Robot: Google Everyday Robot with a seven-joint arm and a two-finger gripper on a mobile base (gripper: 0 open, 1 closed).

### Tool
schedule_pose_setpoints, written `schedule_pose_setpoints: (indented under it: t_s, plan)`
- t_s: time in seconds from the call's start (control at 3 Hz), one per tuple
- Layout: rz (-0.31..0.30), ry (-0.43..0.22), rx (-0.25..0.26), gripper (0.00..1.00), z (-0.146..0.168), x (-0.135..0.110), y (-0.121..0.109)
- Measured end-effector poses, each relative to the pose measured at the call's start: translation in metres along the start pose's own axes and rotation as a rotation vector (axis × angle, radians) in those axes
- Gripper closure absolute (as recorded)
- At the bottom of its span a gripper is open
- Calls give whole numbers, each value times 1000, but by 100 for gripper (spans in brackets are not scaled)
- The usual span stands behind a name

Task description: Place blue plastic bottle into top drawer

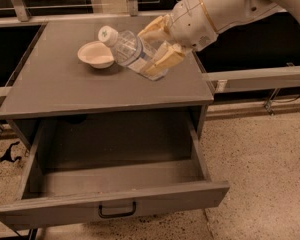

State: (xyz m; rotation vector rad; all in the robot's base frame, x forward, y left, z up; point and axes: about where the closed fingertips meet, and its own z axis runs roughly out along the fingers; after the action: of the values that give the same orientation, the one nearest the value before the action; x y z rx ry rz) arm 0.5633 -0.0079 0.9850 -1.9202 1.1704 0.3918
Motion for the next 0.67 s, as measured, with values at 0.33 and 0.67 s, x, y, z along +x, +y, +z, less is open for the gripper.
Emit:
schedule_pose_setpoints:
  t_s: [0.33,0.67]
  plan:
    - [0,0,0,100,0,0,0]
    - [91,-86,11,100,4,1,4]
